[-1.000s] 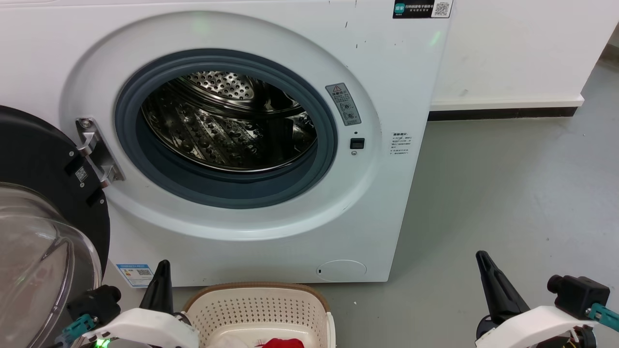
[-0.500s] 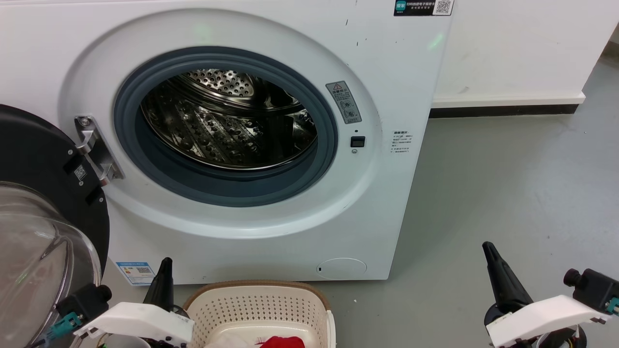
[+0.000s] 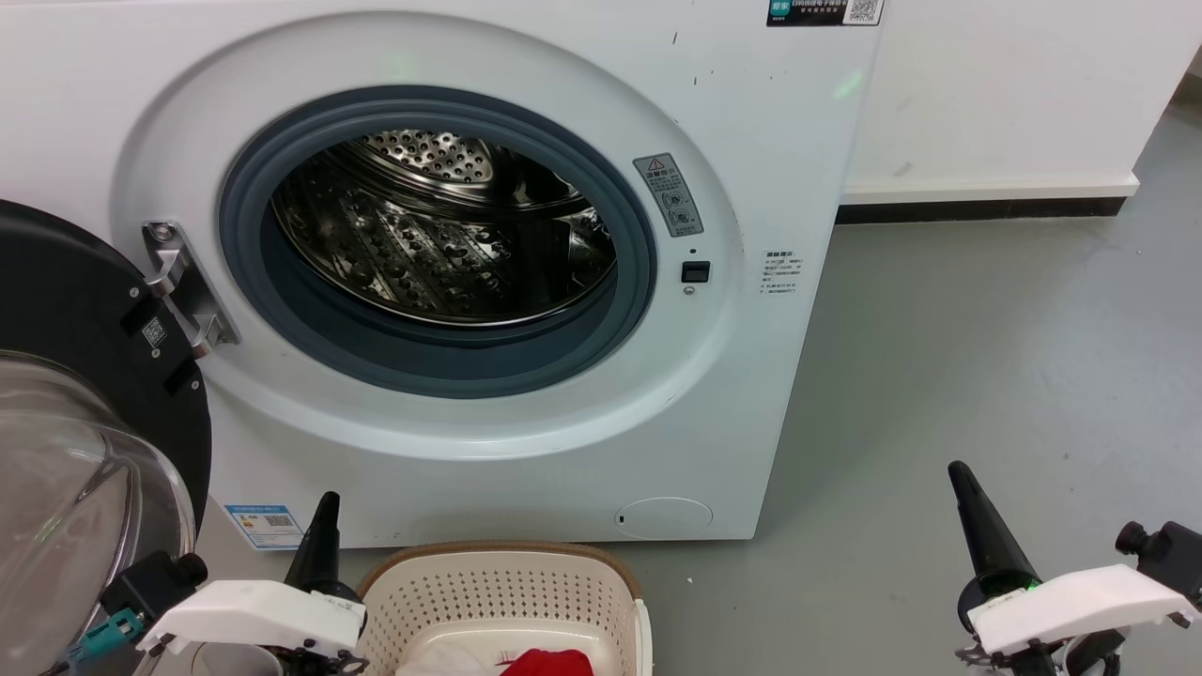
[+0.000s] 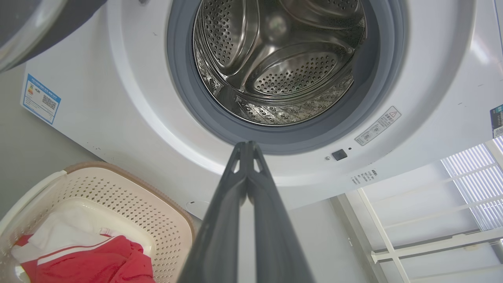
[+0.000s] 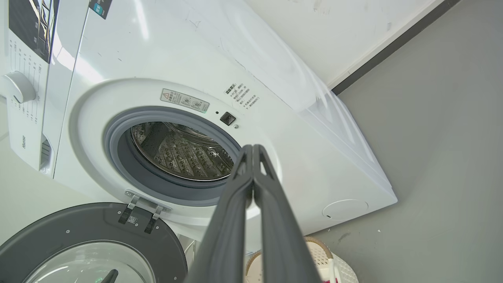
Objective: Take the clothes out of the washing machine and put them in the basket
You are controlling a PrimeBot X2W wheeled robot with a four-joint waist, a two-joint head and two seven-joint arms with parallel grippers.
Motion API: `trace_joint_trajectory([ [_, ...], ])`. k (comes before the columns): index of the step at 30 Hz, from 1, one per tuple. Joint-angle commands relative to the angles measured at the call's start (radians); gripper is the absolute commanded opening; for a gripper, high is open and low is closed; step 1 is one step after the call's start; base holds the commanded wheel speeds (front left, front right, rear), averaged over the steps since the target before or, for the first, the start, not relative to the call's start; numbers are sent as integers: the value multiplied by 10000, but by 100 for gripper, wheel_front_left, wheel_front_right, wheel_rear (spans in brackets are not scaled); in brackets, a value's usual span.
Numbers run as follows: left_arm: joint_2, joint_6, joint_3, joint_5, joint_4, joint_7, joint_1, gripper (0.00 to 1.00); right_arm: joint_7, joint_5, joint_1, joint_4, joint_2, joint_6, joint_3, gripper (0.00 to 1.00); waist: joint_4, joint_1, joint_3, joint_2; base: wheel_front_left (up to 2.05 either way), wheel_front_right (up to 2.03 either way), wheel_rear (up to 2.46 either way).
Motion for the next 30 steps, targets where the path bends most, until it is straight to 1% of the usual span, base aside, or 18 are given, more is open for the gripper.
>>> trace_joint_trajectory([
  [1,0,-80,94,-248,-50,48,-316,0,43,320,-322,-30,-64,-2,-43,0,2,0,6,0,0,0,0],
  [19,-283,-499,475,-2051,235,398,-530,0,181,2474,-617,372,-70,-2,-252,0,21,0,102,0,0,0,0],
  [30,-438,-710,657,-2938,380,578,-659,0,260,3511,-749,585,-62,-3,-369,0,32,0,155,0,0,0,0],
])
